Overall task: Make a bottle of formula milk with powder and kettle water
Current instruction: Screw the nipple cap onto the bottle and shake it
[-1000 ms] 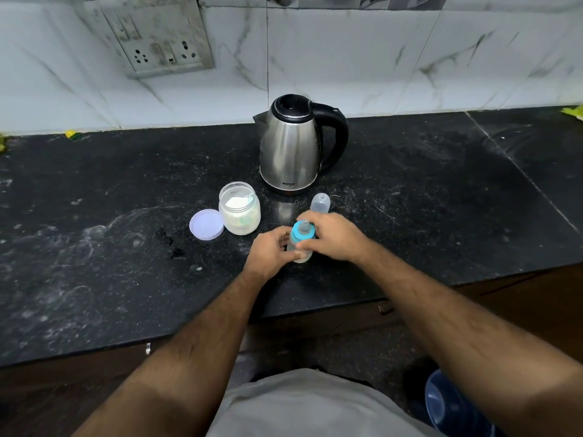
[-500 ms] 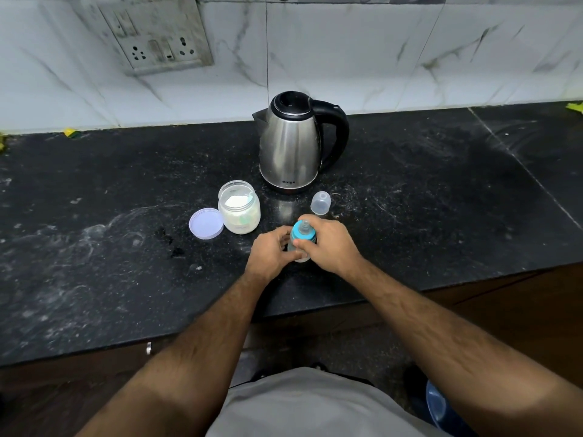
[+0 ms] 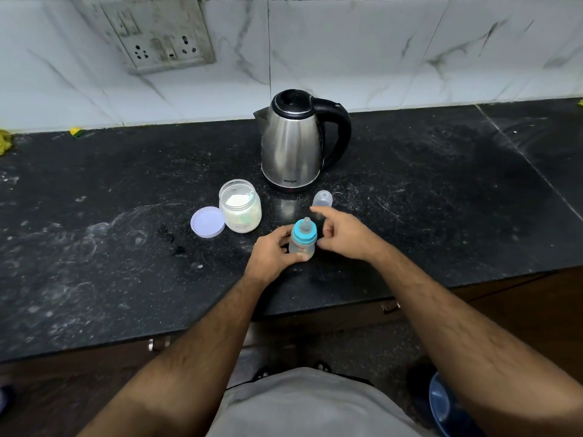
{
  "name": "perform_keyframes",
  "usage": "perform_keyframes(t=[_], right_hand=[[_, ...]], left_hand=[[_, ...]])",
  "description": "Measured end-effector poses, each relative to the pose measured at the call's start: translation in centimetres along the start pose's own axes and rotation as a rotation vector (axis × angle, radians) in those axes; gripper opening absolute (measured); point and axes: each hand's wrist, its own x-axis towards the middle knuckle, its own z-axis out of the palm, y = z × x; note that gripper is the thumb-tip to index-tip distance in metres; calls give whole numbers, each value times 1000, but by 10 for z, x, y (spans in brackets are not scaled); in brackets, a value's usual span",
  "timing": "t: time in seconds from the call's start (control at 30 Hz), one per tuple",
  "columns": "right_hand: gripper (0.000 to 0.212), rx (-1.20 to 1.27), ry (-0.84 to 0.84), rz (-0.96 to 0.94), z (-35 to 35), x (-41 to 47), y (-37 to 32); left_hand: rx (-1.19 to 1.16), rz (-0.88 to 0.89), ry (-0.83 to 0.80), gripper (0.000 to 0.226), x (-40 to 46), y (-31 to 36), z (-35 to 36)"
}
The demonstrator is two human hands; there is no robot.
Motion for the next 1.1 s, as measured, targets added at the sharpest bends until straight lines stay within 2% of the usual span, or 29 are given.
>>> perform_keyframes(t=[0.07, 0.17, 0.23, 0.37, 0.47, 0.57, 0.77, 0.97, 1.1], right_hand=[[54, 9, 121, 80, -6, 8, 12], [37, -9, 281, 208, -9, 26, 24], [42, -18, 305, 243, -7, 42, 29], [67, -23, 322, 287, -3, 69, 37], [75, -52, 302, 287, -2, 78, 42], [69, -100, 273, 255, 0, 78, 44], [39, -79, 307, 297, 2, 77, 42], [35, 58, 354, 320, 3, 59, 44], [32, 255, 456, 275, -5, 45, 35]], left_hand=[[6, -18, -9, 79, -1, -3, -2], [-2, -52, 5, 79, -1, -8, -6], [-12, -68, 20, 73, -1, -8, -8], [-23, -73, 16, 67, 0, -5, -12], [-8, -75, 14, 62, 0, -6, -14], [46, -63, 6, 59, -1, -9, -15], [42, -41, -8, 58, 0, -2, -14], [13, -16, -9, 57, -2, 2, -11], [-25, 9, -17, 56, -5, 5, -11]])
